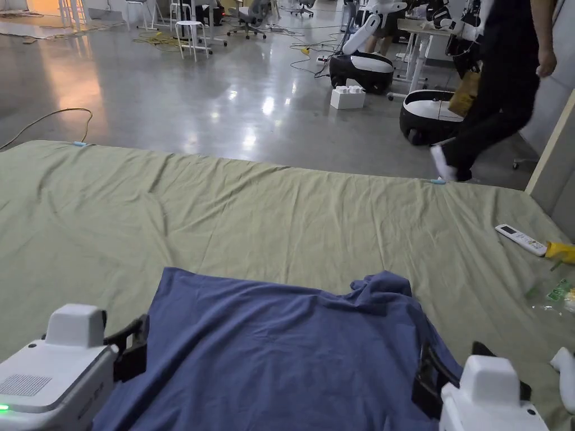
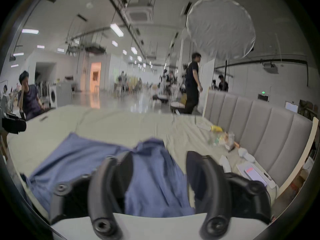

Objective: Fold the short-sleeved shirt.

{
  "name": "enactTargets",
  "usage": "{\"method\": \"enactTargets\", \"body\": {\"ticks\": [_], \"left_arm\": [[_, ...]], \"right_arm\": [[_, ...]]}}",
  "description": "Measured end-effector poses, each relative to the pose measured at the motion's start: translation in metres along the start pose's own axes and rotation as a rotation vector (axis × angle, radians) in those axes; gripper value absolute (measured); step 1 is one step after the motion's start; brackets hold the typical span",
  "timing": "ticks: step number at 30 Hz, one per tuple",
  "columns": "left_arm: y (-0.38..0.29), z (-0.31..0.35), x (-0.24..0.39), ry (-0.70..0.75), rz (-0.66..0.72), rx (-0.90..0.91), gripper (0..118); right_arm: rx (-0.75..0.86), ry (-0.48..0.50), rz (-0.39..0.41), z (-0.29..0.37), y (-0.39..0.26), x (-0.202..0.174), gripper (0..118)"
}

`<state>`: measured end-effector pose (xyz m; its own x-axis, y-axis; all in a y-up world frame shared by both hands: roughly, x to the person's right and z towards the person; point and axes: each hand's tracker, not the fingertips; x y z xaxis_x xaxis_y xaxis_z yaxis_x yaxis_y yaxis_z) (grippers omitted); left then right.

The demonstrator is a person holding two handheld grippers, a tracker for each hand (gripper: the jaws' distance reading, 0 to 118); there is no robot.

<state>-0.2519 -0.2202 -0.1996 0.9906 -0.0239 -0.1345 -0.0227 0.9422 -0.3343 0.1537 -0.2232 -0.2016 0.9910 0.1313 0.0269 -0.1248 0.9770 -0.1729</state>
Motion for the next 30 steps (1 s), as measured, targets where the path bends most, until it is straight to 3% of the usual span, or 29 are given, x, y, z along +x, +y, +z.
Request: {"method": "enactTargets", "body": {"ticks": [2, 3, 4, 7, 9, 15, 28, 29, 30], "left_arm": [[0.010, 0.005, 0.013, -0.009, -0.014, 0.080, 36], [0.013, 0.008, 0.019, -0.011, -0.014, 0.102, 20], [0.017, 0.011, 0.024, -0.010, -0.013, 0.126, 12], [0.024, 0.018, 0.034, -0.037, 0.026, 0.139, 4], [0.024, 0.020, 0.038, -0.046, 0.025, 0.136, 1], [0.014, 0.020, 0.028, -0.037, 0.033, 0.071, 0], [-0.072, 0.014, -0.065, 0.001, 0.129, -0.526, 1], [-0.078, 0.012, -0.068, 0.005, 0.146, -0.551, 2], [-0.083, 0.010, -0.071, 0.016, 0.167, -0.581, 11]], "right_arm": [[0.086, -0.017, 0.022, 0.000, 0.014, -0.011, 36], [0.070, 0.002, -0.039, -0.001, 0.015, -0.013, 16], [0.093, 0.007, -0.044, 0.000, 0.019, -0.015, 9], [0.106, 0.034, -0.066, -0.001, 0.023, -0.020, 2], [0.136, 0.021, -0.019, -0.001, 0.026, -0.023, 1], [0.088, 0.023, -0.057, -0.004, 0.019, -0.016, 1], [-0.010, 0.046, -0.029, -0.008, -0.009, -0.015, 1], [-0.015, 0.049, -0.026, -0.008, -0.011, -0.016, 1], [-0.022, 0.055, -0.027, -0.008, -0.012, -0.018, 1]]}}
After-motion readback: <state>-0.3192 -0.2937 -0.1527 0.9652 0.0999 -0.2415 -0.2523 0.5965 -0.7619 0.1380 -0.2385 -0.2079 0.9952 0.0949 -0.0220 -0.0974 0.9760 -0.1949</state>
